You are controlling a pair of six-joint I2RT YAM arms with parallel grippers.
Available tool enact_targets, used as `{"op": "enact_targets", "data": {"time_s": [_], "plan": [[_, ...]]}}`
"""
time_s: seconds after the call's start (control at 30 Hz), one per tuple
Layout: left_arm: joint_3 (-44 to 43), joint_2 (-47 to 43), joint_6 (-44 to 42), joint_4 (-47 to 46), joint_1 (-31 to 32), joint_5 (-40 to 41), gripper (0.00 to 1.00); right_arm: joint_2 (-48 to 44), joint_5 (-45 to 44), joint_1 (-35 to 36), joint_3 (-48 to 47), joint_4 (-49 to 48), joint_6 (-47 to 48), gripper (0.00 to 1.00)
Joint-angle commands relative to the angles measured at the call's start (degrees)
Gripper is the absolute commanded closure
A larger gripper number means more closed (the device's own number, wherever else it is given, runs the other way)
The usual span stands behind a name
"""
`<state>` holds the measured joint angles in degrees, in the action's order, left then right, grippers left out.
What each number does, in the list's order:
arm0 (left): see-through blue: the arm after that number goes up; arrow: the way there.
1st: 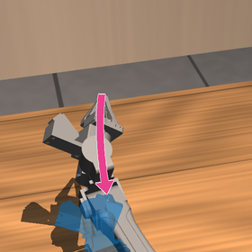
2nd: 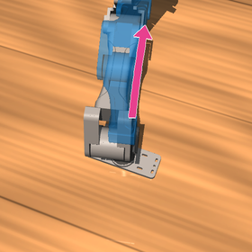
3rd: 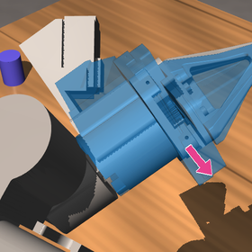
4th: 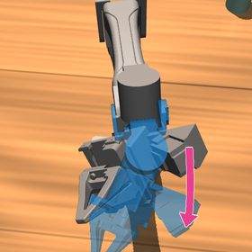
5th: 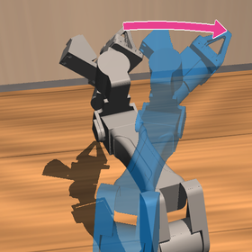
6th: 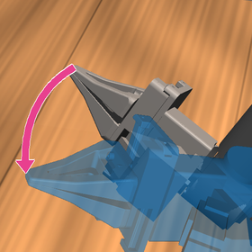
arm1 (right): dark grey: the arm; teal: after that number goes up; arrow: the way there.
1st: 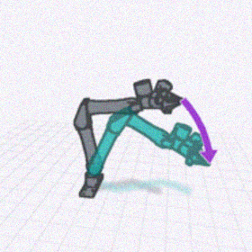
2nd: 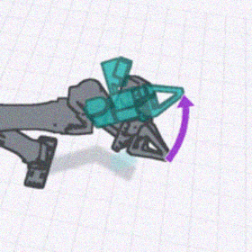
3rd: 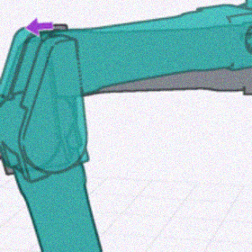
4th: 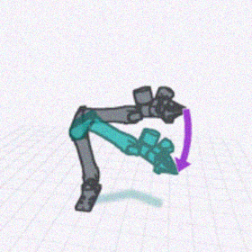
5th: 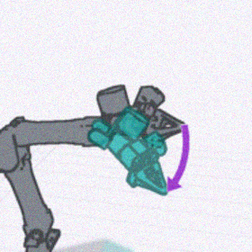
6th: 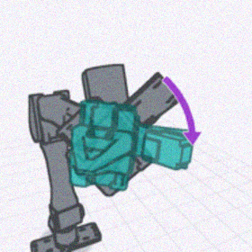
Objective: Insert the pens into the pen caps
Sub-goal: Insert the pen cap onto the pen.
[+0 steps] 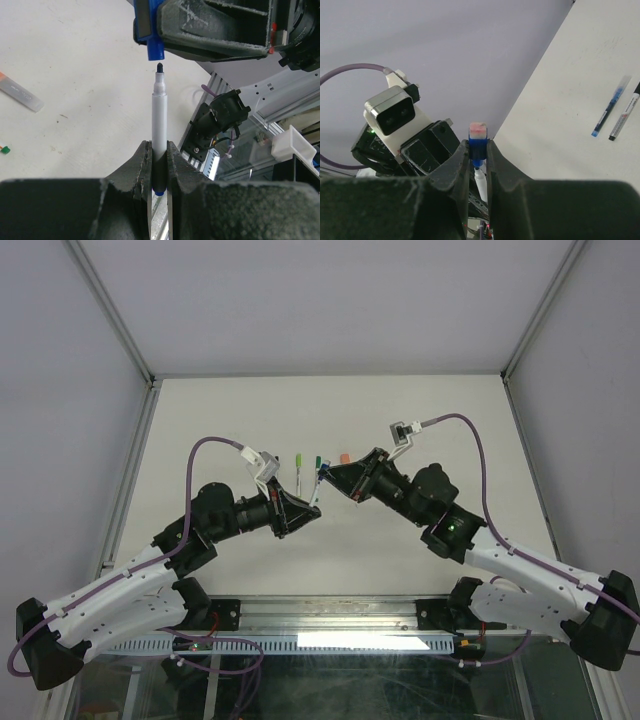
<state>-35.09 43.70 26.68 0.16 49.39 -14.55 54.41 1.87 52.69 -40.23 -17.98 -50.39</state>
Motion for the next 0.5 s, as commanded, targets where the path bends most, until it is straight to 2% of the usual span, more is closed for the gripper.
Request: {"op": "enact_targets", "data": {"time_s": [0.0,0.47], "plan": [[0.02,-0.81,0.65,-3.51,-0.60,-0.13,1.00,-1.68,-0.83,-0.04,-1.52,-5.22,-1.46,1.00],[-0.15,-1.01,0.48,-3.50,-0.56,0.13,1.00,-1.58,-0.08,-0.05,-1.10,-2.82,-0.87,1.00]]}}
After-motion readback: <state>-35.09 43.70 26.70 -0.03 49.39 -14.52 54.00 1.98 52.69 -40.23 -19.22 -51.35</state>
